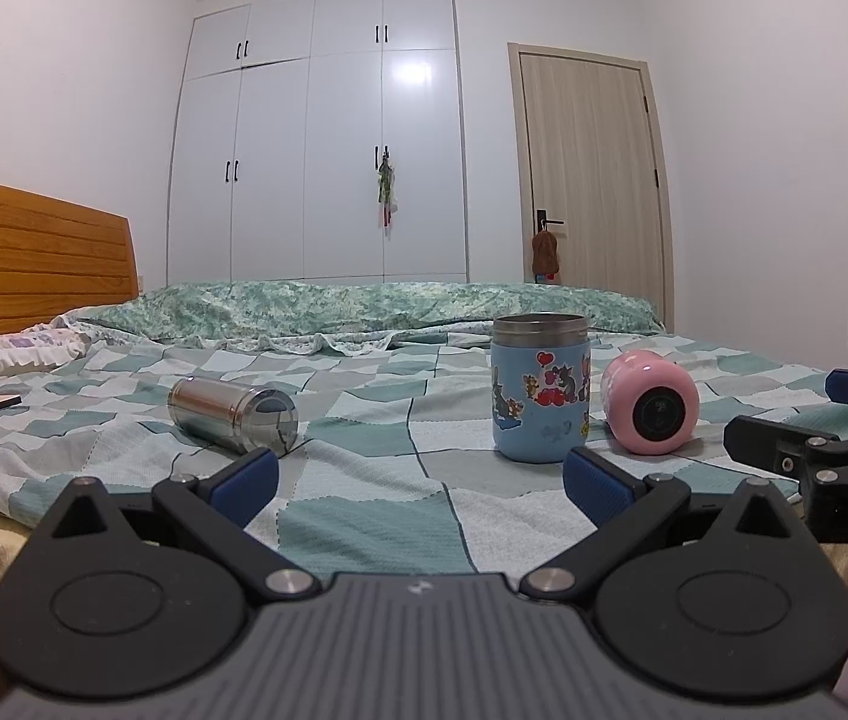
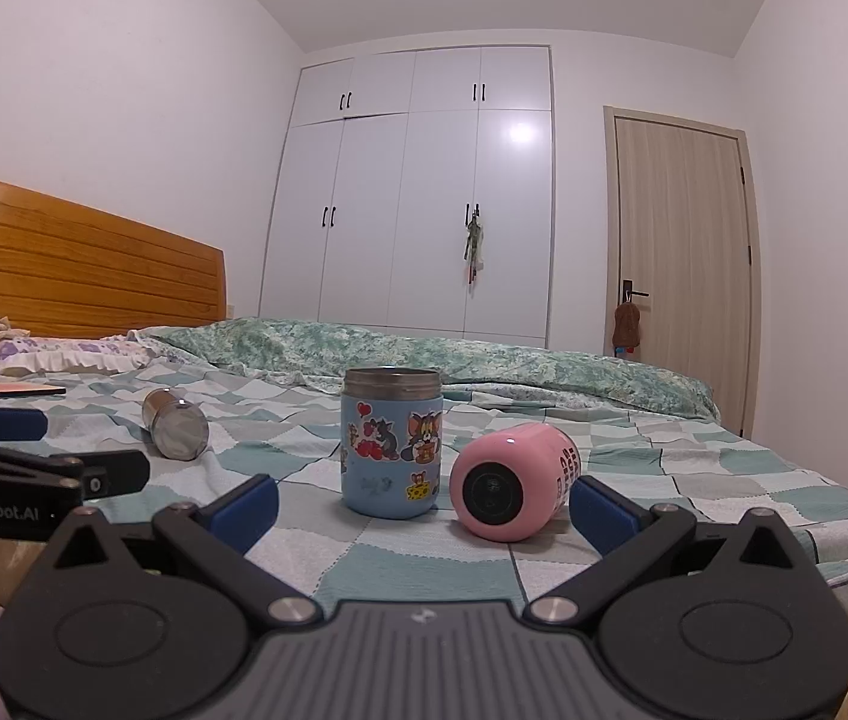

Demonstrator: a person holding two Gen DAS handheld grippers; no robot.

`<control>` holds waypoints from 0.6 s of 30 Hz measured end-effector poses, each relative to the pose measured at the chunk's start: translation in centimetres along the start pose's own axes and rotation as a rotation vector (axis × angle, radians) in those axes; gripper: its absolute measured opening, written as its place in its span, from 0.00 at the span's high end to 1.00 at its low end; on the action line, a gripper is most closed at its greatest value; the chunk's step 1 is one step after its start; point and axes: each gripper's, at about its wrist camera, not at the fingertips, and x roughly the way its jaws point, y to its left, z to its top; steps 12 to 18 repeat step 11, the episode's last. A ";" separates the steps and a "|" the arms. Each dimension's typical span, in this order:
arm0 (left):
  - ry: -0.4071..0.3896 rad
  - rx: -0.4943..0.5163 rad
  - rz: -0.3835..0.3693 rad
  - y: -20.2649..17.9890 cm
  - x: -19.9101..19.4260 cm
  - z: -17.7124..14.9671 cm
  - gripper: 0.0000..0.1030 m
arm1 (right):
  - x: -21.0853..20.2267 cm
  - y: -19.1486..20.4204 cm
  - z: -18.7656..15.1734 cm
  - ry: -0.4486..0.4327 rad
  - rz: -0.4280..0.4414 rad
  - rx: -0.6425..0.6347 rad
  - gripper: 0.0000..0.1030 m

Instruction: Flip cup upright

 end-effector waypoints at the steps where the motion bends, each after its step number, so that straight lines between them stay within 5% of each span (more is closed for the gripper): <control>1: -0.002 -0.001 -0.004 0.0 0.0 0.0 0.00 | 0.0 0.0 0.0 0.000 0.000 0.000 0.00; 18: -0.016 -0.004 -0.012 0.0 -0.3 0.0 0.00 | 0.0 0.0 0.0 -0.001 0.000 -0.001 0.00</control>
